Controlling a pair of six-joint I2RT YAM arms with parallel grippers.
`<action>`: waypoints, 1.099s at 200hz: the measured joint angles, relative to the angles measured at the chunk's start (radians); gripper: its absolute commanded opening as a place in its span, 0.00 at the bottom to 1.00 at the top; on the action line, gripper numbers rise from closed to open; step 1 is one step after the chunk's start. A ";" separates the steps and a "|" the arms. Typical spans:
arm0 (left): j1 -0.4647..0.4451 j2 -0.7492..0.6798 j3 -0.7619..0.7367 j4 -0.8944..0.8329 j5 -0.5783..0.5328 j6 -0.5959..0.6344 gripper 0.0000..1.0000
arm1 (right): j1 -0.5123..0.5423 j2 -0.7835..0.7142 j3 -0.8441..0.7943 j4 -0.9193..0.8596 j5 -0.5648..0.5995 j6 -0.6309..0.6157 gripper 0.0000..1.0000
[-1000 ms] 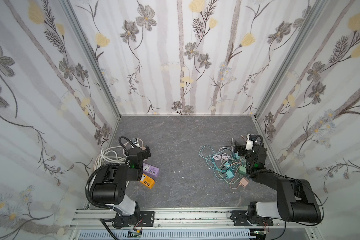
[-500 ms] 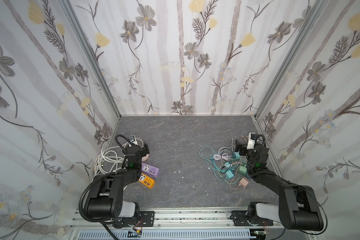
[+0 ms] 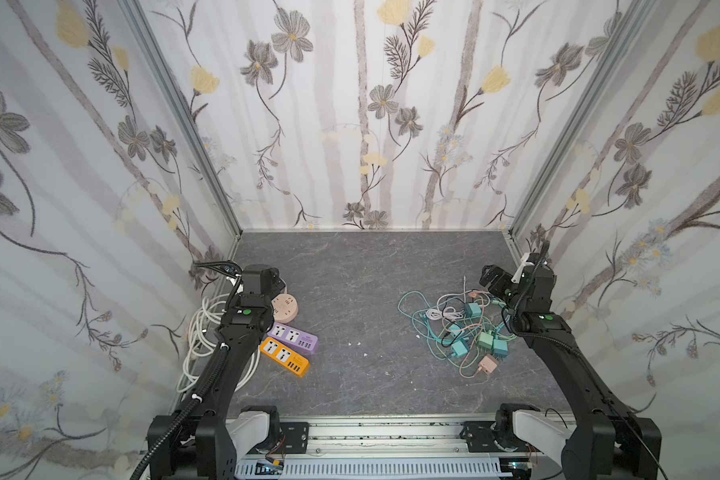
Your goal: Insert the plug
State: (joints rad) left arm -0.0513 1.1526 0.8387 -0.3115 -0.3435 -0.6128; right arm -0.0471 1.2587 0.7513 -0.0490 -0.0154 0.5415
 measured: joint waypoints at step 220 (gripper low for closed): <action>0.095 0.614 0.294 -0.062 0.340 -0.022 1.00 | -0.018 -0.008 0.020 -0.151 -0.187 0.041 0.99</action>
State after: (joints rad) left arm 0.0437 1.7668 1.1332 -0.3733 -0.0040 -0.6350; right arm -0.0647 1.2510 0.7715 -0.2005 -0.2024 0.5823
